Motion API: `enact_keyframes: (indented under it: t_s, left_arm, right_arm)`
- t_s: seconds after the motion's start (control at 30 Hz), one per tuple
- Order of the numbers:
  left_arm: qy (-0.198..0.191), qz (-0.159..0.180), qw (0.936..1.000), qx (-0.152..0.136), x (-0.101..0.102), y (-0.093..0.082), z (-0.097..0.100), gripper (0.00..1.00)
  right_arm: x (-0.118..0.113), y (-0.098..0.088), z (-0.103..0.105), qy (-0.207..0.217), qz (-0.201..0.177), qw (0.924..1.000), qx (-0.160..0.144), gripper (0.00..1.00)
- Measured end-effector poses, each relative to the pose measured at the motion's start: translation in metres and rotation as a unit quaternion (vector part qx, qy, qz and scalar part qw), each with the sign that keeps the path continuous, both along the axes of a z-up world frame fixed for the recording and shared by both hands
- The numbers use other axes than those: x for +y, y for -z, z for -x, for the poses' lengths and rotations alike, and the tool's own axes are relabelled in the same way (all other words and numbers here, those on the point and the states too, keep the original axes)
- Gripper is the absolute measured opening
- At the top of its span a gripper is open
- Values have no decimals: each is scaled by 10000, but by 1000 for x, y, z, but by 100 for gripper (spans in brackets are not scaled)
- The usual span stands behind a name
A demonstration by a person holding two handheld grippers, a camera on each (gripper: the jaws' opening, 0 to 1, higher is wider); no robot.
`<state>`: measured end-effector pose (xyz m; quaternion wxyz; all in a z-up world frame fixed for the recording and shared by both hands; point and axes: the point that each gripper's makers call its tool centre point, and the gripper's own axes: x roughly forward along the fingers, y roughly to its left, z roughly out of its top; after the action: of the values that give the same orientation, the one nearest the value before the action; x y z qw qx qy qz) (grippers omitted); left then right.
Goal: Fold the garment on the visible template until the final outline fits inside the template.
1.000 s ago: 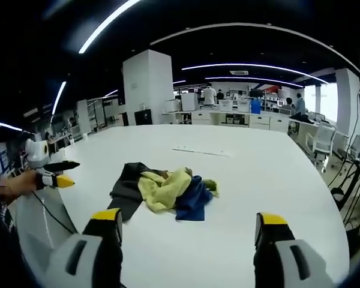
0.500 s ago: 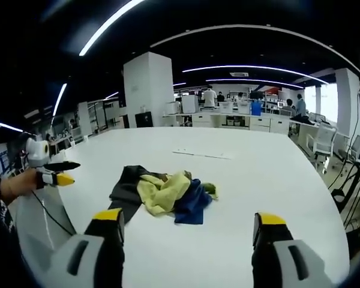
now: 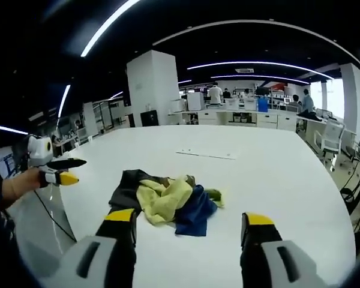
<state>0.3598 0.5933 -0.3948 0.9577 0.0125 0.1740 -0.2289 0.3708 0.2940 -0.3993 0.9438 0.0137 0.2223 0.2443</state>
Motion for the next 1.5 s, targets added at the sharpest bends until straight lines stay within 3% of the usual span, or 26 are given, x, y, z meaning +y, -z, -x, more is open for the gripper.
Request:
enact_keyframes:
  t_s: [0.33,0.77,0.9,1.2,1.5]
  left_arm:
    - [-45,282,9996,17,-16,8,-39,66]
    - [-43,380,9987,330,-40,29,-74,52]
    - [-71,350,9986,396,-46,36,-83,47]
    - [-166,229,9985,468,-60,50,-100,25]
    - [-404,102,9961,779,-64,76,-109,19]
  right_arm:
    - [11,7,-37,-74,-88,9999,49,56]
    - [16,32,-75,84,-154,9994,307,38]
    - [19,43,-83,163,-189,9989,400,34]
    - [29,62,-95,235,-197,9981,533,29]
    - [32,83,-99,349,-174,9966,725,21]
